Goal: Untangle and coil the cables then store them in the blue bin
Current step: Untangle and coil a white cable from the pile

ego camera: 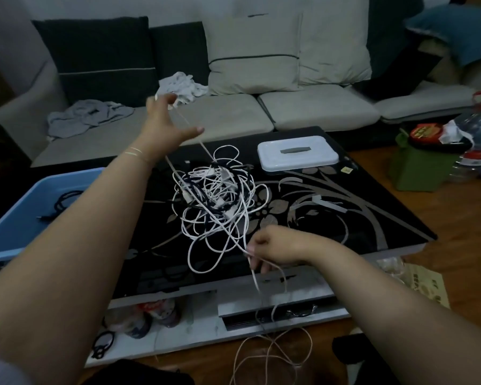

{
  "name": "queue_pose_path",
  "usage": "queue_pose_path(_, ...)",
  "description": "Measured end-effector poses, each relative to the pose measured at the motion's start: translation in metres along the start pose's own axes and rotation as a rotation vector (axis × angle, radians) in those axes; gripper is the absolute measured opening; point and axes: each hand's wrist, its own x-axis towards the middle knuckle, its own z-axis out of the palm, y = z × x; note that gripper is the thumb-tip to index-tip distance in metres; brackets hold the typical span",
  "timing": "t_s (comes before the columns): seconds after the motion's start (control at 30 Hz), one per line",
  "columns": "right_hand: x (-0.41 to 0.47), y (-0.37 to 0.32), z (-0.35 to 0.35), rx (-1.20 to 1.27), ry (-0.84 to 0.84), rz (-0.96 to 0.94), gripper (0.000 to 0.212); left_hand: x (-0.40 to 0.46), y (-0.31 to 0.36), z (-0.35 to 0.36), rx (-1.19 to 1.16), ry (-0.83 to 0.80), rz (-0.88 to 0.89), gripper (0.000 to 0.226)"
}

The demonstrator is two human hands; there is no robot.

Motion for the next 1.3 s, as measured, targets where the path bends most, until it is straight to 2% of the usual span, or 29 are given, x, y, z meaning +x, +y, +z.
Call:
queue_pose_path(0.07,0.011,-0.001,-0.001,0.107,0.245,-0.044,0.023,-0.007,0.012,-0.005,-0.090,0.097,0.102,0.049)
queue_pose_path(0.13,0.017,-0.007,-0.004,0.247,0.558,-0.170,0.022,-0.016,0.028,-0.014,-0.312,0.153,0.088,0.028)
queue_pose_path(0.2,0.014,-0.017,-0.009,0.531,0.689,-0.281,0.023,-0.033,0.045,-0.019,-0.429,0.048,0.081,0.023)
queue_pose_path(0.27,0.010,-0.028,-0.014,0.908,0.570,-0.318,0.036,-0.060,0.055,-0.015,-0.475,-0.171,0.118,0.014)
queue_pose_path(0.33,0.009,-0.031,-0.021,1.275,0.317,-0.282,0.053,-0.091,0.056,-0.003,-0.507,-0.446,0.091,0.013)
queue_pose_path(0.37,0.009,-0.032,-0.023,1.381,0.206,-0.248,0.057,-0.105,0.053,0.004,-0.502,-0.600,0.050,0.012)
queue_pose_path(0.43,0.013,-0.031,-0.025,1.441,0.123,-0.195,0.052,-0.128,0.043,0.017,-0.481,-0.944,-0.022,0.009)
queue_pose_path(0.47,0.015,-0.031,-0.026,1.412,0.139,-0.160,0.044,-0.137,0.035,0.022,-0.473,-1.077,-0.049,0.008)
queue_pose_path(0.5,0.017,-0.030,-0.025,1.336,0.182,-0.129,0.034,-0.141,0.025,0.028,-0.444,-1.136,-0.089,0.010)
queue_pose_path(0.57,0.016,-0.029,-0.020,1.019,0.267,-0.110,0.024,-0.140,0.008,0.036,-0.393,-1.055,-0.244,0.033)
queue_pose_path(0.6,0.013,-0.028,-0.016,0.814,0.276,-0.124,0.024,-0.135,0.002,0.040,-0.457,-0.961,-0.365,0.048)
queue_pose_path(0.67,0.007,-0.027,-0.005,0.471,0.210,-0.178,0.025,-0.120,-0.006,0.047,-0.758,-0.806,-0.581,0.069)
queue_pose_path(0.73,0.002,-0.027,0.005,0.225,0.118,-0.200,0.025,-0.100,-0.009,0.053,-1.018,-0.716,-0.672,0.071)
queue_pose_path(0.8,0.001,-0.024,0.009,0.072,0.075,-0.192,0.023,-0.082,-0.008,0.058,-1.106,-0.633,-0.722,0.058)
queue_pose_path(0.87,-0.001,-0.019,0.009,0.017,0.045,-0.177,0.022,-0.066,-0.006,0.064,-1.136,-0.520,-0.784,0.045)
queue_pose_path(0.93,-0.004,-0.018,0.007,0.000,0.000,-0.178,0.022,-0.052,-0.007,0.066,-1.166,-0.422,-0.806,0.044)
queue_pose_path(1.04,-0.009,-0.017,0.002,0.032,-0.001,-0.194,0.022,-0.037,-0.011,0.066,-1.240,-0.417,-0.768,0.039)
queue_pose_path(1.1,-0.009,-0.014,-0.002,0.024,0.056,-0.194,0.021,-0.029,-0.012,0.063,-1.315,-0.397,-0.691,0.025)
queue_pose_path(1.17,-0.005,-0.011,-0.005,0.041,0.155,-0.186,0.022,-0.020,-0.008,0.056,-1.422,-0.279,-0.579,0.017)
queue_pose_path(1.24,0.001,-0.008,-0.008,0.096,0.311,-0.192,0.027,-0.011,0.000,0.043,-1.536,-0.176,-0.492,0.017)
queue_pose_path(1.3,0.004,-0.008,-0.013,0.151,0.427,-0.186,0.031,-0.003,0.012,0.031,-1.516,-0.146,-0.447,0.030)
